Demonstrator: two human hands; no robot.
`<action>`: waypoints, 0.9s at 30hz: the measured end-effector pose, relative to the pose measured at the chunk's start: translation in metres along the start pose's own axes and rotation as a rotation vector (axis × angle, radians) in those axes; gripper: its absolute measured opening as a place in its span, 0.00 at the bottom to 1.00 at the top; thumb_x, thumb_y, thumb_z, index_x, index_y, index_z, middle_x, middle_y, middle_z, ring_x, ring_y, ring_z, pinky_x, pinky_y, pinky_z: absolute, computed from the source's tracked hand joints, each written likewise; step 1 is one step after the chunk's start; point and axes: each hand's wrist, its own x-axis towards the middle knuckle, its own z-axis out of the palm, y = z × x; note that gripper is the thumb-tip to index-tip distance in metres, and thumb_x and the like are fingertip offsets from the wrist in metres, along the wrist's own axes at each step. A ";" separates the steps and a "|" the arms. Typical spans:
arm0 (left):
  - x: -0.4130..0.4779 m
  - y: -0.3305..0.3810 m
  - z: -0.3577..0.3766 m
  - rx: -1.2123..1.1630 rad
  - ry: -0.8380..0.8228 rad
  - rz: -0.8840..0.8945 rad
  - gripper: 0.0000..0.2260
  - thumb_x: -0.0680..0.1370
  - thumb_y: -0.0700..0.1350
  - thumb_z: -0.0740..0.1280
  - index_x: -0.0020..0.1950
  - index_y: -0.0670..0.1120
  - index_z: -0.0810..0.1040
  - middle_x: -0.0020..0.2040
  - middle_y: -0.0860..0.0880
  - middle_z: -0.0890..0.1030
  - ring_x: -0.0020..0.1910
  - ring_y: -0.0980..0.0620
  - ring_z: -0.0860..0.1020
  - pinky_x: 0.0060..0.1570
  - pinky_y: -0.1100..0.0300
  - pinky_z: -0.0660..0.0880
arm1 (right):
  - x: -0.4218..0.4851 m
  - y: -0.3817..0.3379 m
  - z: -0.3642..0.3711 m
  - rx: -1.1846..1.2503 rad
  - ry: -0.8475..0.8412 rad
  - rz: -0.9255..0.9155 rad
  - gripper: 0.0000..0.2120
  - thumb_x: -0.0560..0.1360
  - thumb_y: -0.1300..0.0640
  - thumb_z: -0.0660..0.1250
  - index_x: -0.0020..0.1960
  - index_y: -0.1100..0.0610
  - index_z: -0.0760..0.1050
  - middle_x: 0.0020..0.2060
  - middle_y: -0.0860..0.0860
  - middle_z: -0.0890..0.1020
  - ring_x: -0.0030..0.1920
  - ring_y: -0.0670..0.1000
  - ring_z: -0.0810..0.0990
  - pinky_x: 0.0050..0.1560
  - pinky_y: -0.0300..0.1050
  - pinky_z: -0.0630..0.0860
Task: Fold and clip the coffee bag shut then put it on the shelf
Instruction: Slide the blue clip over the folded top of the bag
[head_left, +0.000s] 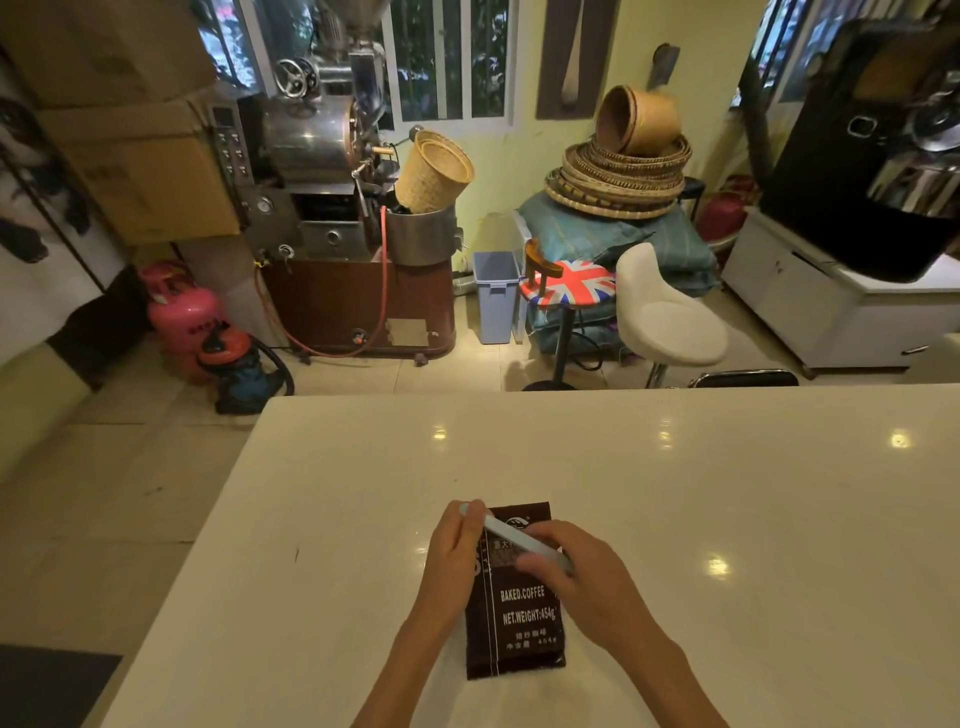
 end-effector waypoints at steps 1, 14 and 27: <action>0.000 0.002 0.000 0.001 0.008 0.008 0.17 0.81 0.53 0.58 0.50 0.39 0.74 0.41 0.44 0.78 0.38 0.52 0.81 0.39 0.61 0.79 | -0.001 -0.001 0.001 -0.087 0.012 -0.005 0.10 0.75 0.39 0.66 0.54 0.41 0.74 0.42 0.40 0.80 0.40 0.40 0.78 0.42 0.33 0.73; 0.007 0.003 -0.009 -0.180 -0.133 -0.098 0.16 0.83 0.47 0.57 0.45 0.40 0.79 0.39 0.45 0.83 0.38 0.52 0.82 0.38 0.62 0.79 | -0.015 0.009 -0.010 0.343 0.018 -0.003 0.09 0.72 0.46 0.69 0.51 0.41 0.84 0.49 0.40 0.85 0.52 0.45 0.83 0.47 0.34 0.78; 0.015 -0.012 -0.021 0.027 -0.083 0.073 0.24 0.79 0.33 0.65 0.66 0.58 0.71 0.51 0.37 0.75 0.48 0.42 0.81 0.47 0.48 0.83 | -0.021 0.064 -0.094 0.184 0.288 0.170 0.12 0.73 0.62 0.74 0.44 0.44 0.83 0.31 0.43 0.84 0.27 0.42 0.76 0.32 0.34 0.75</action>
